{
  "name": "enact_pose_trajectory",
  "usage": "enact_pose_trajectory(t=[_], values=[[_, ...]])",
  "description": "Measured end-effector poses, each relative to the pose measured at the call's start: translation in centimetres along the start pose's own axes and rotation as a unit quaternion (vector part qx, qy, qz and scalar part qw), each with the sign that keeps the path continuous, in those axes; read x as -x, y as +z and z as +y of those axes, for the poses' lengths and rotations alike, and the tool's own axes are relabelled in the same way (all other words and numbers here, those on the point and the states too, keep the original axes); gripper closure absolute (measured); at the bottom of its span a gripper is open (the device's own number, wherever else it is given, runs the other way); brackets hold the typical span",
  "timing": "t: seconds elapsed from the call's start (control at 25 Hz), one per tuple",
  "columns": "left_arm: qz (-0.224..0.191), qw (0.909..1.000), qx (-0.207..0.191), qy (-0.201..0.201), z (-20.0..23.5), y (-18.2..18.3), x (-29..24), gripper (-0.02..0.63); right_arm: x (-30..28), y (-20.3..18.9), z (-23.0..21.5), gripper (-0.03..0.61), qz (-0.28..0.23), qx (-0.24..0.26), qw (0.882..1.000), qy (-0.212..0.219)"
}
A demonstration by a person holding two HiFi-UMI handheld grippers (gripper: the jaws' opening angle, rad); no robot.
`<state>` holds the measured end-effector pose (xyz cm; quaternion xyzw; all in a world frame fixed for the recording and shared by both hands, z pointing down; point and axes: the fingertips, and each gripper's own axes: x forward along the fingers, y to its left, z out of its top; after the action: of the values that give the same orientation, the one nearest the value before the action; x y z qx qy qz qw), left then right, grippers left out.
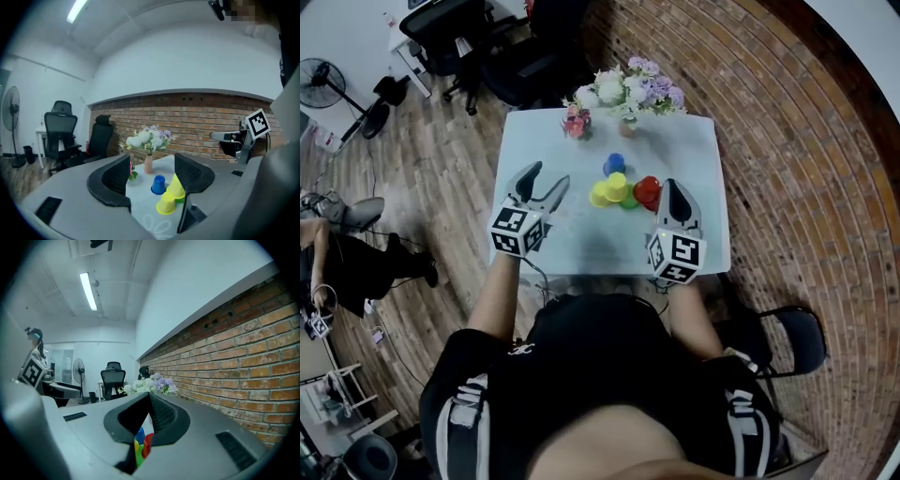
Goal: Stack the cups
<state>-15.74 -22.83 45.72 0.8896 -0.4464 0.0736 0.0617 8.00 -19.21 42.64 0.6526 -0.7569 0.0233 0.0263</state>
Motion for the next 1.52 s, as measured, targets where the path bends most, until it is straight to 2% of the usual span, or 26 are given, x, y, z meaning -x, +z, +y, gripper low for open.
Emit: enact_pose_trajectory(t=[0.12,0.28,0.44,0.68,0.84,1.12,1.44,1.52], values=[[0.027,0.9965,-0.033,-0.073,0.6,-1.2,-2.2,0.308,0.3,-0.9,-0.8,0.578,0.011,-0.004,1.000,-0.028],[0.060,0.9819,-0.086,-0.158,1.5,-2.9,-5.7,0.277,0.8,-2.2,-1.9,0.578,0.027,-0.006,0.997,-0.069],[0.085,0.9641,-0.118,-0.222,1.9,-4.8,-9.6,0.262,1.0,-3.8,-2.8,0.578,0.043,-0.004,0.993,-0.106],[0.129,0.9312,-0.157,-0.302,0.1,-9.3,-14.9,0.261,2.0,-6.3,-4.4,0.578,0.070,-0.006,0.984,-0.161],[0.157,0.9153,-0.166,-0.331,-0.6,-12.5,-18.0,0.261,2.7,-8.3,-5.3,0.578,0.093,-0.006,0.977,-0.192],[0.187,0.8990,-0.155,-0.365,-1.9,-16.0,-21.6,0.261,2.8,-10.2,-5.5,0.578,0.114,0.000,0.972,-0.205],[0.200,0.8896,-0.162,-0.377,-3.8,-17.9,-23.3,0.268,3.3,-10.5,-5.9,0.578,0.122,0.010,0.970,-0.209],[0.202,0.8899,-0.171,-0.372,-3.9,-18.1,-23.5,0.346,3.5,-10.5,-6.0,0.578,0.122,0.012,0.970,-0.211]])
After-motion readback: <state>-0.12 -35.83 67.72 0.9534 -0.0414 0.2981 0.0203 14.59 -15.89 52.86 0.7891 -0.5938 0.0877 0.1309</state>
